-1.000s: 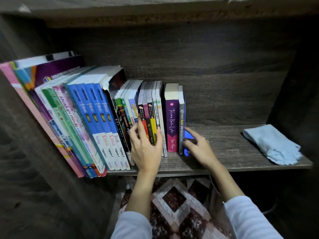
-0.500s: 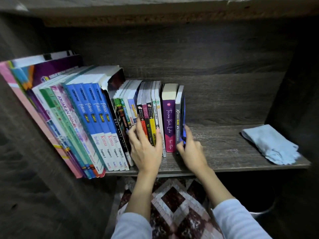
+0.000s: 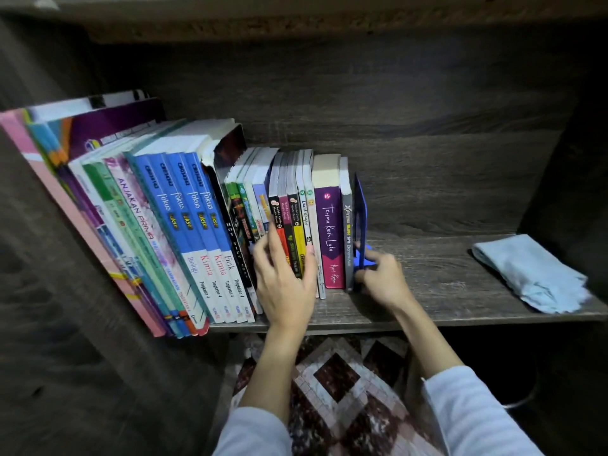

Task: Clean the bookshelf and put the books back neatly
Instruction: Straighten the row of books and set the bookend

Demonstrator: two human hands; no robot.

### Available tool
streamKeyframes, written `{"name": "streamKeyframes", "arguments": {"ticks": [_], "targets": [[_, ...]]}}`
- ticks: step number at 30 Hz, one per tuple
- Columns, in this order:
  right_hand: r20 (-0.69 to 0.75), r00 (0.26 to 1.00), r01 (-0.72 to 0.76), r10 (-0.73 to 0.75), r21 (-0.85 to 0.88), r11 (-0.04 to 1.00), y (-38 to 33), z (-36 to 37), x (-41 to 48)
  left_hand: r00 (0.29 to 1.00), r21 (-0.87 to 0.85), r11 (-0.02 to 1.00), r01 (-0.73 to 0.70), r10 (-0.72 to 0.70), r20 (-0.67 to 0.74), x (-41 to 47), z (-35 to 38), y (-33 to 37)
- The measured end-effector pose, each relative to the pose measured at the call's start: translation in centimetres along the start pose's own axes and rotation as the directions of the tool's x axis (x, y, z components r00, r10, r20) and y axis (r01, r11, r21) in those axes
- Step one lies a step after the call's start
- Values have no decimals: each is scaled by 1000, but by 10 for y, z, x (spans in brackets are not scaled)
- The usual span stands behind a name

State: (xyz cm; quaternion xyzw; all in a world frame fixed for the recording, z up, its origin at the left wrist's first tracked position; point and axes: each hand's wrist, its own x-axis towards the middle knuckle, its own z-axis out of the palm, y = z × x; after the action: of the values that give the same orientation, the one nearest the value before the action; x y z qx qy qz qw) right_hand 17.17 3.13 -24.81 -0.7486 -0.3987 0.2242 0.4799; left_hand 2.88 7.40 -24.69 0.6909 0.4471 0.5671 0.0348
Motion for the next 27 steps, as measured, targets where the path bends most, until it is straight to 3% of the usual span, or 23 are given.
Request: {"name": "streamKeyframes", "arguments": {"ticks": [8, 16, 27], "targets": [[61, 995, 83, -80, -42, 996, 4, -2, 8, 997, -15, 997, -74, 74, -20, 3, 1, -5], [141, 986, 111, -84, -196, 974, 7, -4, 8, 996, 108, 992, 58, -50, -78, -2, 22, -4], [159, 987, 58, -28, -187, 981, 16, -6, 10, 999, 122, 992, -26, 23, 21, -6, 36, -9]]}}
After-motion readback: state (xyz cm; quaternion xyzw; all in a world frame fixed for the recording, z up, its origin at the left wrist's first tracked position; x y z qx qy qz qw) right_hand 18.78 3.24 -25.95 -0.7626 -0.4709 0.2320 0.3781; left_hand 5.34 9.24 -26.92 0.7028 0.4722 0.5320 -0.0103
